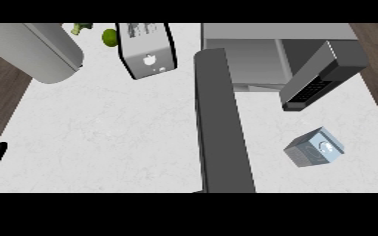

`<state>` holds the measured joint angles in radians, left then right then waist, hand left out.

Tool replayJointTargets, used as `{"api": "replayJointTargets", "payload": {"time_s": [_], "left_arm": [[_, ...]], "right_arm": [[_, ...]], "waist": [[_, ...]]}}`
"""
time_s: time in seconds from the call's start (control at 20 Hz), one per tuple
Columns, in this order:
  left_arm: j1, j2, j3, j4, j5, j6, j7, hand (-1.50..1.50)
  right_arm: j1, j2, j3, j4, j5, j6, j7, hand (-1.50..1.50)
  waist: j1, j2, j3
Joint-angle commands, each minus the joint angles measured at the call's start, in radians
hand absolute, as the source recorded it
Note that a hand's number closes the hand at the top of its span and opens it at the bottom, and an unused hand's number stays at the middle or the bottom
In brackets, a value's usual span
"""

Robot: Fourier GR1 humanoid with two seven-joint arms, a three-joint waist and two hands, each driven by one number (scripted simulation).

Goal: Pick up the milk, place it into the microwave and close the microwave

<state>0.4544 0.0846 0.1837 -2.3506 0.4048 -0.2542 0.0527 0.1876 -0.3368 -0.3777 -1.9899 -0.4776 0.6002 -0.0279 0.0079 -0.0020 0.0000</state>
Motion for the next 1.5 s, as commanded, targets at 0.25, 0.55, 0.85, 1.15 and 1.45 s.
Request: {"api": "replayJointTargets", "payload": {"time_s": [0.25, 0.55, 0.85, 1.15, 1.45], "left_arm": [[0.111, -0.009, 0.08, -0.057, 0.113, -0.105, -0.033, -1.5], [0.135, -0.031, 0.078, -0.083, 0.111, -0.124, -0.03, -1.5], [0.218, -0.046, 0.116, -0.172, 0.181, -0.142, -0.005, -1.5], [0.223, -0.018, 0.176, -0.086, 0.232, -0.223, -0.053, -1.5], [0.255, -0.065, 0.135, -0.089, 0.172, -0.265, -0.084, -1.5]], "right_arm": [[-0.05, 0.045, -0.048, 0.307, 0.273, 0.021, -0.225, -1.5], [-0.116, 0.063, 0.004, 0.577, 0.492, -0.038, -0.413, -1.5], [-0.083, 0.043, 0.022, 0.728, 0.613, -0.077, -0.596, -1.5], [-0.224, -0.033, 0.043, 1.023, 0.709, -0.155, -0.789, -1.5], [-0.297, -0.064, 0.083, 1.281, 0.779, -0.228, -0.96, -1.5]], "waist": [[0.01, 0.001, 0.001], [0.017, 0.003, 0.002], [0.015, 0.0, 0.002], [0.022, 0.002, 0.002], [0.027, 0.005, 0.004]]}}
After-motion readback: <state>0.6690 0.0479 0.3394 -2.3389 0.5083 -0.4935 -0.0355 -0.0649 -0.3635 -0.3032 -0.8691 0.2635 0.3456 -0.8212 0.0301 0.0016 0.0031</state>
